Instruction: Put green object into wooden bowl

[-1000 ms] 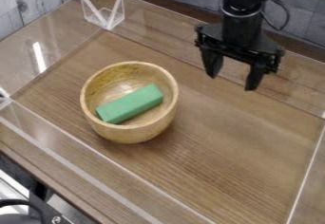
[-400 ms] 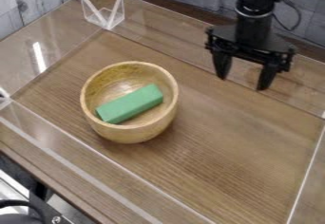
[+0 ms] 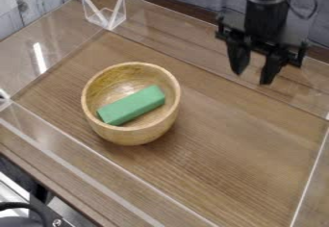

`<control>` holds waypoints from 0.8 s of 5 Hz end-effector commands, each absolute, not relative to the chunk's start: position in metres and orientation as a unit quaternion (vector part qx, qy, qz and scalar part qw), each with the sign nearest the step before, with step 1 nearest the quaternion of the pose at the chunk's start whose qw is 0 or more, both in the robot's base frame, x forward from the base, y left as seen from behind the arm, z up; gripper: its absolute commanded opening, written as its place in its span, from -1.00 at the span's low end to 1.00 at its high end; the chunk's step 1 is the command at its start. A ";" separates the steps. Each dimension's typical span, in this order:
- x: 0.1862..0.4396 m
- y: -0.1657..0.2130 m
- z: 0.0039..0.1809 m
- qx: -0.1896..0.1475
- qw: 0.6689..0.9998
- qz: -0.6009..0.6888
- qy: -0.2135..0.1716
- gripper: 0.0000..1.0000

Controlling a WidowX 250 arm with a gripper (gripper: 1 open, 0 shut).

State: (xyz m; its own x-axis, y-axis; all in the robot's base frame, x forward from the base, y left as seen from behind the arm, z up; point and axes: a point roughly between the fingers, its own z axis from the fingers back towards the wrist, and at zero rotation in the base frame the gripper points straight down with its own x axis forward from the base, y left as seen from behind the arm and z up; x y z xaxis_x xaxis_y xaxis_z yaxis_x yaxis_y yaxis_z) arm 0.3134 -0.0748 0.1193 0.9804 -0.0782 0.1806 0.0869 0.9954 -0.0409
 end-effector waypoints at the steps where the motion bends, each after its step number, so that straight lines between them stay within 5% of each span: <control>1: 0.323 -0.074 0.145 -0.017 0.992 -0.023 -0.124 1.00; 4: 0.321 -0.061 0.112 -0.005 0.996 0.007 -0.088 1.00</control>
